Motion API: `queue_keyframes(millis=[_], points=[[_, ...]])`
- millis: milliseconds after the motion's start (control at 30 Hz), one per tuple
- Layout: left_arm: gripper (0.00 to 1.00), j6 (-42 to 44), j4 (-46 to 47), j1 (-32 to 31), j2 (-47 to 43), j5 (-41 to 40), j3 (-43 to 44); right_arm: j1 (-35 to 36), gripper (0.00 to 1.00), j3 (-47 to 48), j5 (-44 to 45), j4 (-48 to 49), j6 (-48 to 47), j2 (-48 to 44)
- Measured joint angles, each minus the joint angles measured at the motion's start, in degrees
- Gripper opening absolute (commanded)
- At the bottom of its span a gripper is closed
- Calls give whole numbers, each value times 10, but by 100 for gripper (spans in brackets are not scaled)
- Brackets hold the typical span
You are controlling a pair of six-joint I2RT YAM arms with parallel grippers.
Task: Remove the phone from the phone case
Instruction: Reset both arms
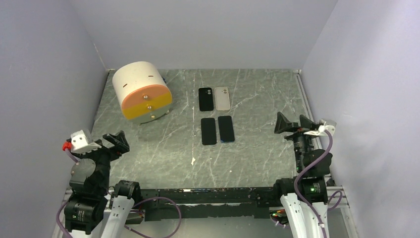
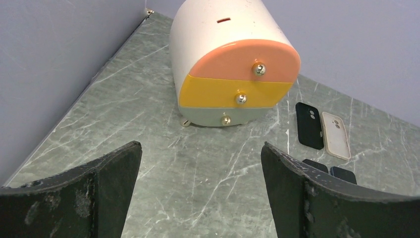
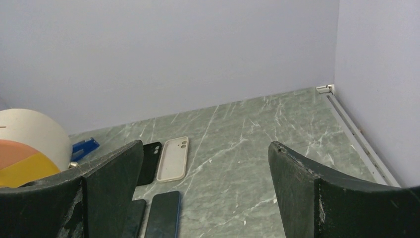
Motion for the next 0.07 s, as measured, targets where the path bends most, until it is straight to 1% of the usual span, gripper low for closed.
queue_keyframes(millis=[67], points=[[94, 0, 0, 0, 0, 5, -2, 0, 99, -2, 0, 0, -2, 1]])
